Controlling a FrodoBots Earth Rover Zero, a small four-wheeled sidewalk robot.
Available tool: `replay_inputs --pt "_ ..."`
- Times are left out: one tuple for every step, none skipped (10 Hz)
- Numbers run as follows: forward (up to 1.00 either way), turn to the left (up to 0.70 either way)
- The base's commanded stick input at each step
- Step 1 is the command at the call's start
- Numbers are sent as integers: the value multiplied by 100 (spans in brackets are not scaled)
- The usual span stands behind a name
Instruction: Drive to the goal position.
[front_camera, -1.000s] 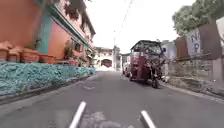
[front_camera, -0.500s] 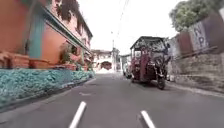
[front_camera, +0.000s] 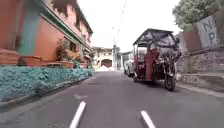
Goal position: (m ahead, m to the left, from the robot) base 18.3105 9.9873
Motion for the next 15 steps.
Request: replay_inputs --pt "85 0" --pt "85 0" --pt "85 0" --pt "85 0" --pt "85 0" --pt "85 0" --pt "85 0" --pt "85 0" --pt "85 0" --pt "85 0" --pt "85 -34" --pt "85 -34" --pt "85 -34" --pt "85 -34" --pt "85 -28"
